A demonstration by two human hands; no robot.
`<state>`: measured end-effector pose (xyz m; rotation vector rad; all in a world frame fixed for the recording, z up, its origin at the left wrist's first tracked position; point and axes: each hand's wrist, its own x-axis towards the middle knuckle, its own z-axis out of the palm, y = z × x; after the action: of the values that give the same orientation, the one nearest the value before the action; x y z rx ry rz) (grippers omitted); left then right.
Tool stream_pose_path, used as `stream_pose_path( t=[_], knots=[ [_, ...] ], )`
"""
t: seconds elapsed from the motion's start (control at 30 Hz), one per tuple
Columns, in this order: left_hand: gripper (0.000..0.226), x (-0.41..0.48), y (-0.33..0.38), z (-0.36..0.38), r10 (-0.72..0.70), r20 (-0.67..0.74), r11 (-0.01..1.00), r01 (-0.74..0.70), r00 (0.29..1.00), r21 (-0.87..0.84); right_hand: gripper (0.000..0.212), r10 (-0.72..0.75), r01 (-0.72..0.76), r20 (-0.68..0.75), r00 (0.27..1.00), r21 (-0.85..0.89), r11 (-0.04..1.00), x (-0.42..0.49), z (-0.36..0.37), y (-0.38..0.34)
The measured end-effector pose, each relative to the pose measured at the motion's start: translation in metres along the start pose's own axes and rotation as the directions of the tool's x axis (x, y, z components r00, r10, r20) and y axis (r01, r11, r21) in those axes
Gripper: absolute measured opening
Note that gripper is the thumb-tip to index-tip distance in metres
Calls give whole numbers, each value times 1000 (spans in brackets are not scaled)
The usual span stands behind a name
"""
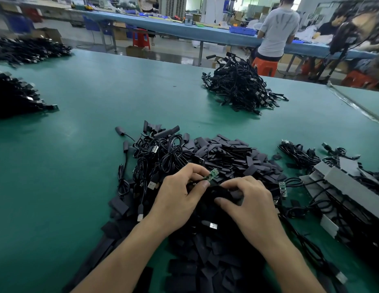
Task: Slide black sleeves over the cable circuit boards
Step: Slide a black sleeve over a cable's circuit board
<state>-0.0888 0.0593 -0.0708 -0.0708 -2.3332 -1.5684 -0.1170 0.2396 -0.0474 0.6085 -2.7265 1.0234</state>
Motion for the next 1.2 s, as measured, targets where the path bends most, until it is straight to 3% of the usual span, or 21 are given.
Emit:
stream_pose_path(
  t=[0.13,0.27,0.5,0.63,0.73,0.93,1.2],
  knots=[
    [22,-1,4,-2,-2,-1,1000,2,1000,-16,24,68,-20,-126,990,351,936,1,-1,3],
    [24,-1,6,-3,-16,26,994,19,1000,-112,27,90,-30,-90,992,519,854,1,0,-2],
    [27,0,9,-6,-16,62,969,31,998,-246,40,-66,62,-7,998,461,885,-2,1,-6],
    [29,0,10,-6,-37,92,959,61,995,-275,39,-157,165,-50,986,249,954,-3,3,-6],
    [23,0,10,-6,-53,86,961,74,995,-267,36,-187,197,-70,980,190,962,-2,2,-6],
    [19,0,11,-6,-51,45,968,61,998,-242,30,-132,176,-158,979,311,934,-1,-6,0],
    [20,-2,9,-10,-11,93,980,29,996,-195,28,-13,76,-144,990,441,895,1,-15,12]
  ],
)
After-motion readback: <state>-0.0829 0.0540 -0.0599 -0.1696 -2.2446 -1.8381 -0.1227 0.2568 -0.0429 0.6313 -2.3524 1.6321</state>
